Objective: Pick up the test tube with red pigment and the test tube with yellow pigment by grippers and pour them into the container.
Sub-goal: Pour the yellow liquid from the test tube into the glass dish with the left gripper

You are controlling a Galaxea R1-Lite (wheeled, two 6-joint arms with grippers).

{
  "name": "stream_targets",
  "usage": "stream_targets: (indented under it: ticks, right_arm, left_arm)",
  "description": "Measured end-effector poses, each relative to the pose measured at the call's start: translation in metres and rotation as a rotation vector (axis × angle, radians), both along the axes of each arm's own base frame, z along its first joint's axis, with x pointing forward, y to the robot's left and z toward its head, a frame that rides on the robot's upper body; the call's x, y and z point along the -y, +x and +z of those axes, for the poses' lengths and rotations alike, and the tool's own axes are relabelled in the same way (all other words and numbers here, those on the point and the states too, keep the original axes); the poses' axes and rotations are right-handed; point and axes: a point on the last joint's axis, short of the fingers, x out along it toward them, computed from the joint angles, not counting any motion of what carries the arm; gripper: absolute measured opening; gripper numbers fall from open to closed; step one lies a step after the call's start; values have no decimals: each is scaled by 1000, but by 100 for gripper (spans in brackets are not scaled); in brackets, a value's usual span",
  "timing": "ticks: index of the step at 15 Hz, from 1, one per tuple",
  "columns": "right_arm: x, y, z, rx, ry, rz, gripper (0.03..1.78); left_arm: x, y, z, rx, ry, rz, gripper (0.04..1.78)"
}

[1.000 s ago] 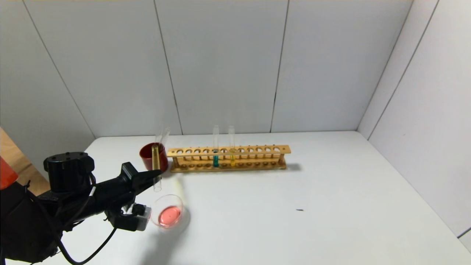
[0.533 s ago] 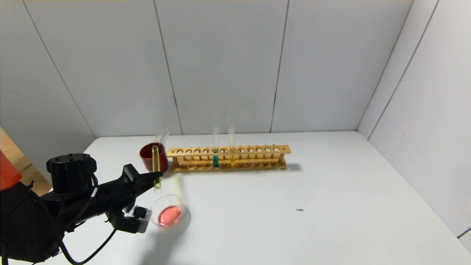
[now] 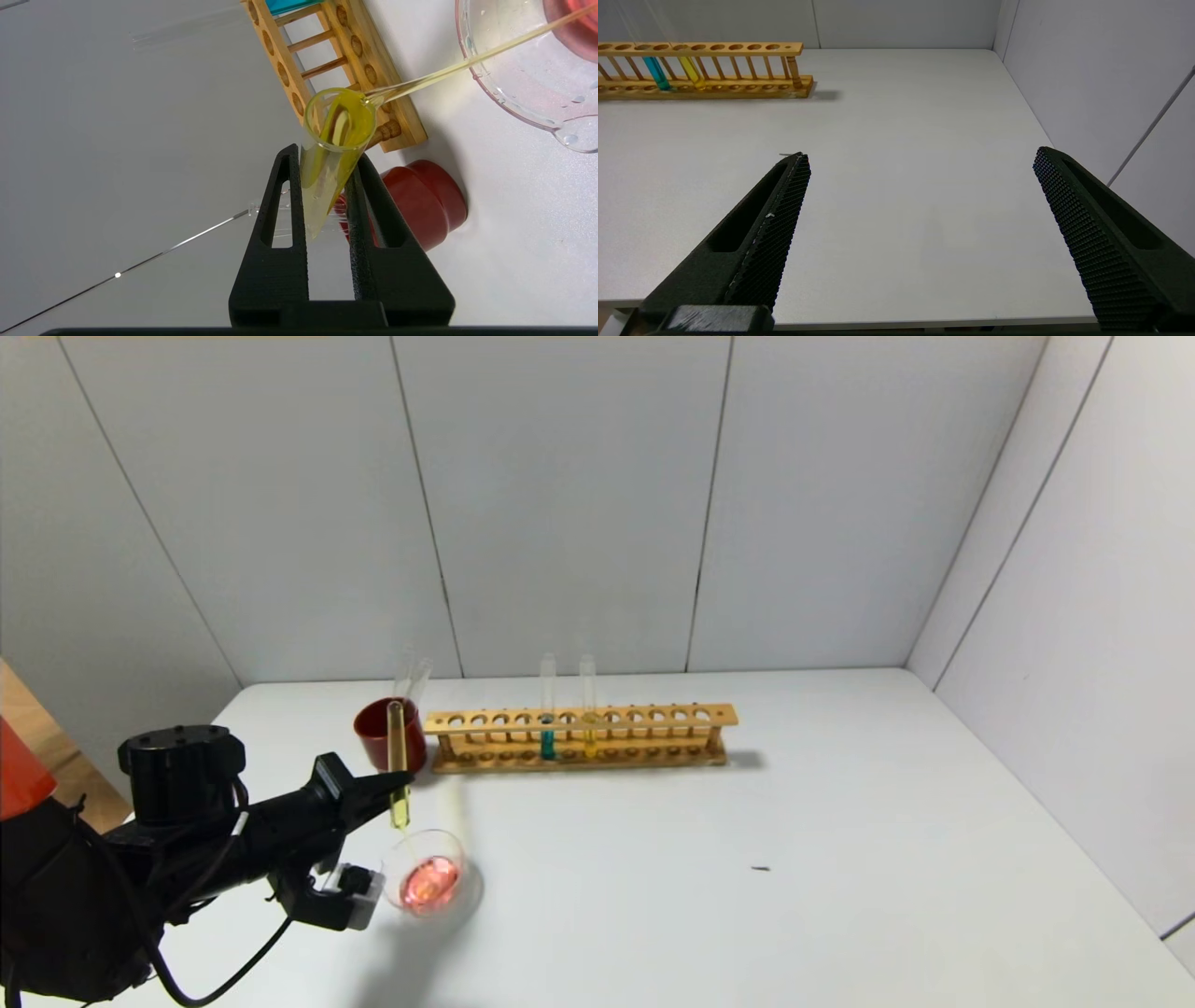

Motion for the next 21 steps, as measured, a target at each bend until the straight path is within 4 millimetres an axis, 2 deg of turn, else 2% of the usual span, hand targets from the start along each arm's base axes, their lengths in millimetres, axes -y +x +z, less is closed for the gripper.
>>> stream_targets:
  ticks: [21]
  right_arm:
    - [0, 0, 0, 0, 0, 0, 175]
  left_arm:
    - [0, -13, 5, 116, 124, -53, 30]
